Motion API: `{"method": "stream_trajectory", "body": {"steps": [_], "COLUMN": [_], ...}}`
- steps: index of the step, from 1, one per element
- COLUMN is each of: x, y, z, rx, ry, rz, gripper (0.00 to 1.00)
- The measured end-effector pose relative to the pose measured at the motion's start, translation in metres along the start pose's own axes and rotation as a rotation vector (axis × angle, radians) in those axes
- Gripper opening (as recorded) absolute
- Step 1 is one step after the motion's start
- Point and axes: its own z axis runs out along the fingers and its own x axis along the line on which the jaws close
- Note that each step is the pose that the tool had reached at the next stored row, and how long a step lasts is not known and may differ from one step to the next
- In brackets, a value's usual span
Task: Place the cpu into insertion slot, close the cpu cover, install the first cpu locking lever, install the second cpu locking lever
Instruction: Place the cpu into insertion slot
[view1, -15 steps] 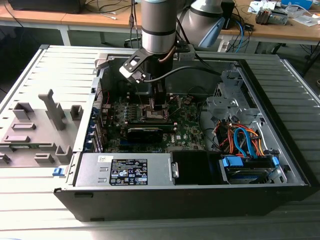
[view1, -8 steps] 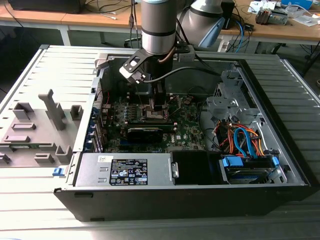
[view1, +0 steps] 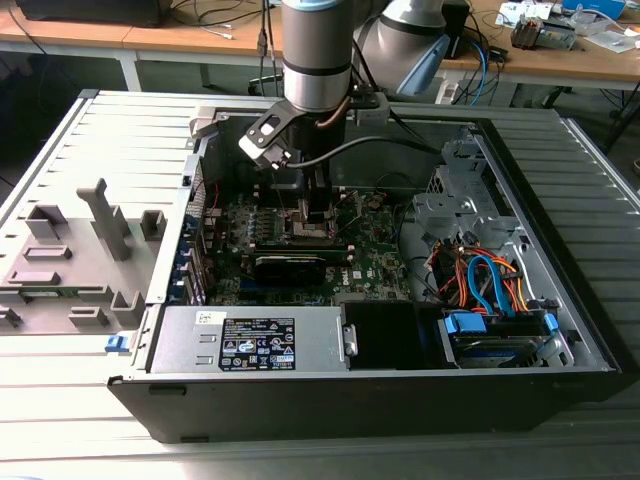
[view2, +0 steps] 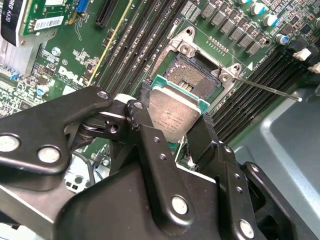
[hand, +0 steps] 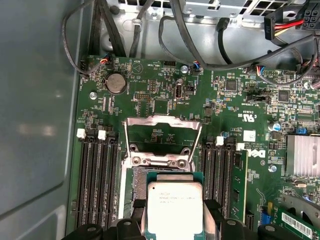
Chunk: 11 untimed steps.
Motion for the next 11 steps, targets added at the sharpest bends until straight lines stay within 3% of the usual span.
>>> {"method": "stream_trajectory", "body": {"steps": [11], "x": [0.0001], "y": [-0.0001], "z": [0.0024], "rx": [0.0000], "ry": [0.0000], "rz": [0.000], "gripper": [0.54]}}
